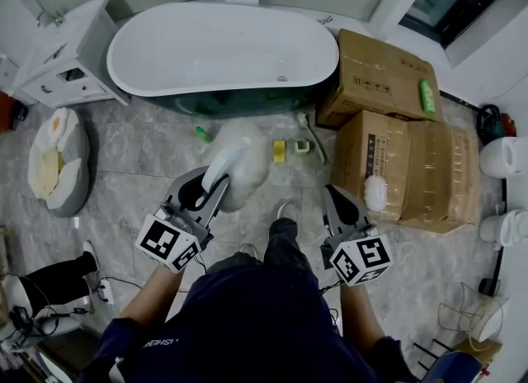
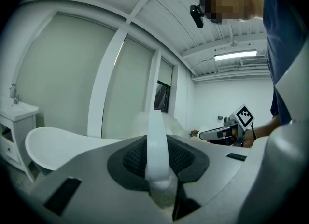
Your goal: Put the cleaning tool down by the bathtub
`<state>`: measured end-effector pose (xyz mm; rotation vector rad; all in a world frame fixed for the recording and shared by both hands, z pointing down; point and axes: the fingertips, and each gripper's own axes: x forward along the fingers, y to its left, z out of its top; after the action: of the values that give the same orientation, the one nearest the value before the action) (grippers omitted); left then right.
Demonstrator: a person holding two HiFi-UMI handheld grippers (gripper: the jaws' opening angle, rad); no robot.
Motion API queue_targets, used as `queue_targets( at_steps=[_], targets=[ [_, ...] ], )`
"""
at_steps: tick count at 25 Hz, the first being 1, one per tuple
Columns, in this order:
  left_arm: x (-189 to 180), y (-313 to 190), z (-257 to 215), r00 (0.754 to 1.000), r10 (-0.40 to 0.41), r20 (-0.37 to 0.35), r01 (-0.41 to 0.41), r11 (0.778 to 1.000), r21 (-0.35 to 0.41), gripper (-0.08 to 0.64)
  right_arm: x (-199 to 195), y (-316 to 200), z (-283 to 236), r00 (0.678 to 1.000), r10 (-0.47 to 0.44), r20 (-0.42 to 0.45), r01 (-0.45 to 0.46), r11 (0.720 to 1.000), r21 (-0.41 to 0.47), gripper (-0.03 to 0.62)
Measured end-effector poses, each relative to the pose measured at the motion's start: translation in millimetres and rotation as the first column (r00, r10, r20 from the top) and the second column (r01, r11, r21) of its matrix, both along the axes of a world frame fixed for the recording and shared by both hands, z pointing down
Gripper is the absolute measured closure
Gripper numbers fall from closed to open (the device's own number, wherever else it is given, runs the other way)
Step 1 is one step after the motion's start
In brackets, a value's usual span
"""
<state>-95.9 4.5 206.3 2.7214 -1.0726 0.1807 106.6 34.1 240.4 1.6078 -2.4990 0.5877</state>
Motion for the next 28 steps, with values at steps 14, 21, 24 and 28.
queue_targets(
  at_steps=[14, 21, 24, 28],
  targets=[
    [76.0, -98.2, 17.4, 0.995, -0.072, 0.067, 0.075, 0.996, -0.047, 0.451, 71.1, -118.3, 26.9, 0.995, -0.096, 0.032, 0.098, 0.994, -0.055, 0.588],
    [109.4, -140.3, 35.3, 0.992, -0.064, 0.105, 0.072, 0.994, -0.084, 0.451, 100.2, -162.8, 42.2, 0.993, -0.105, 0.051, 0.109, 0.991, -0.083, 0.588],
    [125.5, -158.1, 41.8, 0.992, -0.043, 0.121, 0.054, 0.994, -0.093, 0.451, 113.0, -177.9, 48.6, 0.993, -0.103, 0.058, 0.108, 0.99, -0.091, 0.589],
    [141.9, -176.3, 48.3, 0.989, -0.021, 0.147, 0.035, 0.995, -0.093, 0.451, 128.2, -190.5, 59.2, 0.993, -0.097, 0.067, 0.104, 0.989, -0.109, 0.589]
  ],
)
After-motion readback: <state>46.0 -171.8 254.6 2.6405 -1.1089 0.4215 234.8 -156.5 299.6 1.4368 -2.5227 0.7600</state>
